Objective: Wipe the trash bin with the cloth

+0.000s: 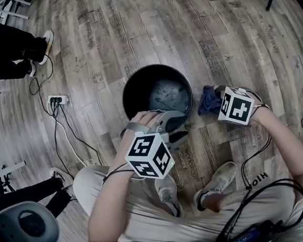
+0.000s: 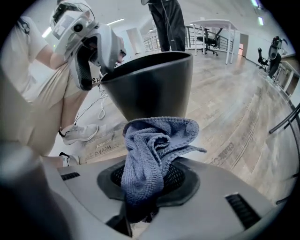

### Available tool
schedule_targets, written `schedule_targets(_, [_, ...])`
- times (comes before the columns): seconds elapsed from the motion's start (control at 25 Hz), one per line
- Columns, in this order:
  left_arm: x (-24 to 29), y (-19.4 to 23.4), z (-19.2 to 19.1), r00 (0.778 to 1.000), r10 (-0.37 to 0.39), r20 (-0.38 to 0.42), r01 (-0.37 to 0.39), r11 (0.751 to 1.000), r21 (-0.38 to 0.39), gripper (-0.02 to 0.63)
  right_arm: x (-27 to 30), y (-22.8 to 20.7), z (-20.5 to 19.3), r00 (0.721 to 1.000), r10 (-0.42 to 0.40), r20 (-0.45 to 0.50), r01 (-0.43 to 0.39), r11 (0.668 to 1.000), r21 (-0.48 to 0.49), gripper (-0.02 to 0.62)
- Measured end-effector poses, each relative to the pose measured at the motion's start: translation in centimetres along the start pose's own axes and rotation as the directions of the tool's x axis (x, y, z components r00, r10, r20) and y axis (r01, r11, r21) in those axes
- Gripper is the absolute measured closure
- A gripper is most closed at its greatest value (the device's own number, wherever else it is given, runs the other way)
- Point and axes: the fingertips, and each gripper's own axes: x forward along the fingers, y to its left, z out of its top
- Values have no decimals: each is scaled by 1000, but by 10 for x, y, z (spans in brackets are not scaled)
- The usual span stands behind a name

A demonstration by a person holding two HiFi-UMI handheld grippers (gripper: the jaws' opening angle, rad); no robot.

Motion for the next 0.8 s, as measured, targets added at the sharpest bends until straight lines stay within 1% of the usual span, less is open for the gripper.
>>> schedule_targets(0.04, [4, 6, 2, 999, 36, -4, -36, 999, -18, 410, -6, 2, 6, 1000, -5, 3, 5, 1000, -15, 480])
schedule_targets(0.08, [11, 9, 1, 998, 61, -28, -62, 998, -26, 410, -12, 3, 10, 1000, -10, 7, 11, 1000, -28, 480])
schedule_targets(0.2, [29, 10, -12, 990, 87, -114, -92, 995, -36, 411, -28, 7, 22, 999, -16, 33, 18, 999, -42, 480])
schedule_targets(0.24, [32, 9, -14, 989, 83, -123, -89, 995, -52, 411, -32, 8, 26, 999, -14, 42, 16, 999, -42, 480])
schedule_targets(0.28, [33, 7, -16, 990, 73, -123, -82, 994, -68, 425, -36, 8, 32, 999, -12, 51, 14, 999, -42, 480])
schedule_targets(0.36, [33, 4, -18, 992, 56, -117, -66, 994, -83, 491, -41, 5, 43, 998, -16, 67, 19, 999, -43, 480])
schedule_targets(0.44, [33, 2, -19, 992, 54, -115, -63, 995, -80, 495, -41, -1, 53, 996, -34, 76, 38, 998, -46, 480])
schedule_targets(0.56, [33, 0, -20, 992, 53, -114, -60, 996, -65, 499, -37, -9, 60, 996, -58, 66, 63, 996, -68, 480])
schedule_targets(0.72, [31, -5, -23, 992, 26, -123, -27, 1000, -4, 500, -21, -7, 62, 999, -28, 32, 31, 995, -98, 480])
schedule_targets(0.8, [30, -6, -24, 992, 17, -125, -16, 1000, 10, 500, -10, -8, 58, 1000, -18, 1, 18, 993, -115, 480])
